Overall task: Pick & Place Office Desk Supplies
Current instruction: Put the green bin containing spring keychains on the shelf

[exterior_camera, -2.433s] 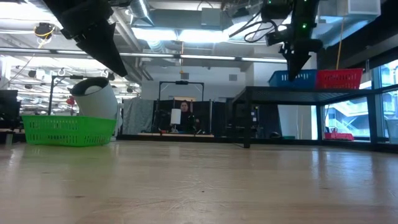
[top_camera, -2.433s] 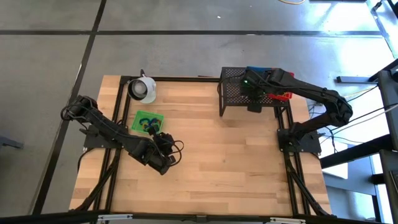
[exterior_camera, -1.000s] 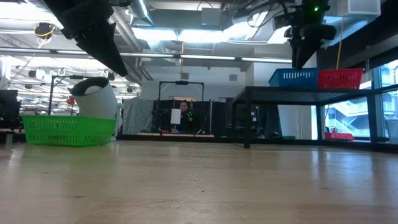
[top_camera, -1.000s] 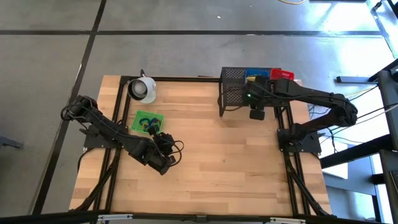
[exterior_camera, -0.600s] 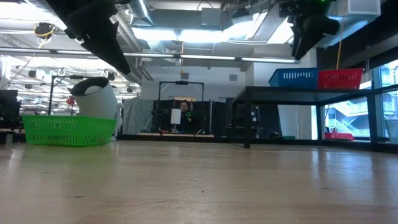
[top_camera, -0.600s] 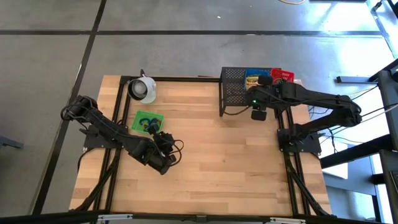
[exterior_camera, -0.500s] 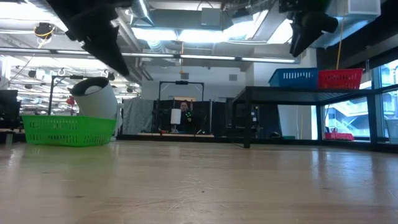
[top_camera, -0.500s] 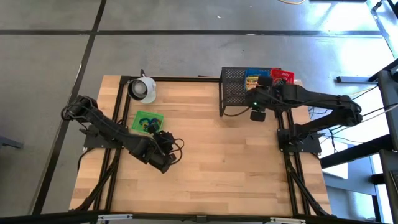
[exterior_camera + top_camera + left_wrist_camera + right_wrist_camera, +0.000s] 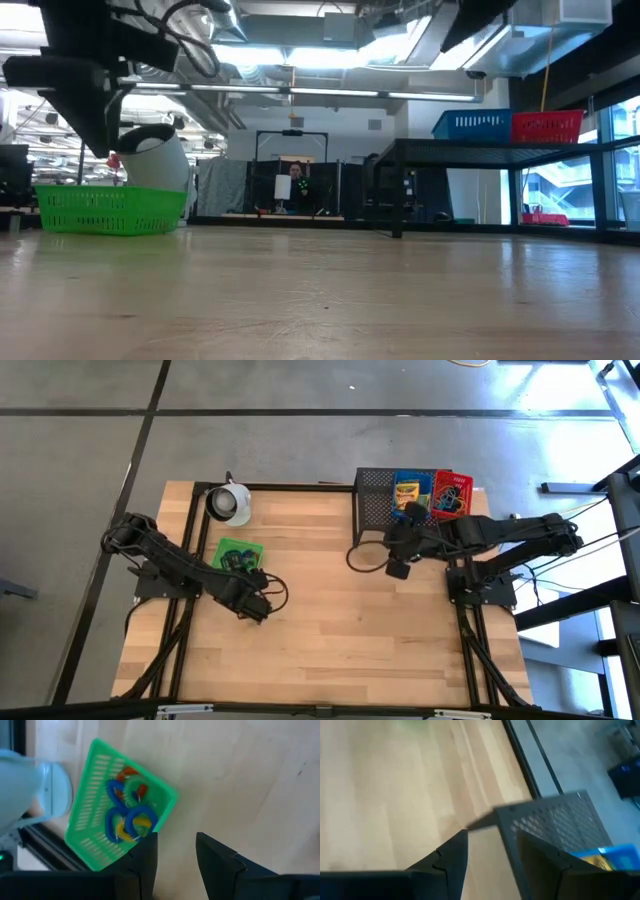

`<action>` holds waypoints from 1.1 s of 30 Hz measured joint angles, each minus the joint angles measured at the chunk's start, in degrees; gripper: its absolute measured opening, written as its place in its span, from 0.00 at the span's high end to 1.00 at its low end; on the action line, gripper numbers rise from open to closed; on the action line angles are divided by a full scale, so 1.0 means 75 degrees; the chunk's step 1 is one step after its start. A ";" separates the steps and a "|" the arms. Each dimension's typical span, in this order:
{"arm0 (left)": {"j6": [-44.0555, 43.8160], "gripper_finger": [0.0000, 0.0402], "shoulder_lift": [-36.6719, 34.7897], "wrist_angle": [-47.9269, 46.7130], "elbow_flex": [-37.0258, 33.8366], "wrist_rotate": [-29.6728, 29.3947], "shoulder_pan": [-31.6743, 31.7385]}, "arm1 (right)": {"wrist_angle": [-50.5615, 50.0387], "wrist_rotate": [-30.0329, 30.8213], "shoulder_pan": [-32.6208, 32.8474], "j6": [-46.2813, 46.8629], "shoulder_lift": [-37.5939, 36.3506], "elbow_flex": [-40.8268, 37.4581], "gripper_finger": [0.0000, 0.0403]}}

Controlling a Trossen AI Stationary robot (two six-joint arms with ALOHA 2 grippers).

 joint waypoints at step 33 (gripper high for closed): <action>0.3443 0.68 -0.0069 0.0938 -0.1157 0.0857 0.1980 | 0.0715 -0.0227 0.1024 0.0350 0.0006 0.0000 0.58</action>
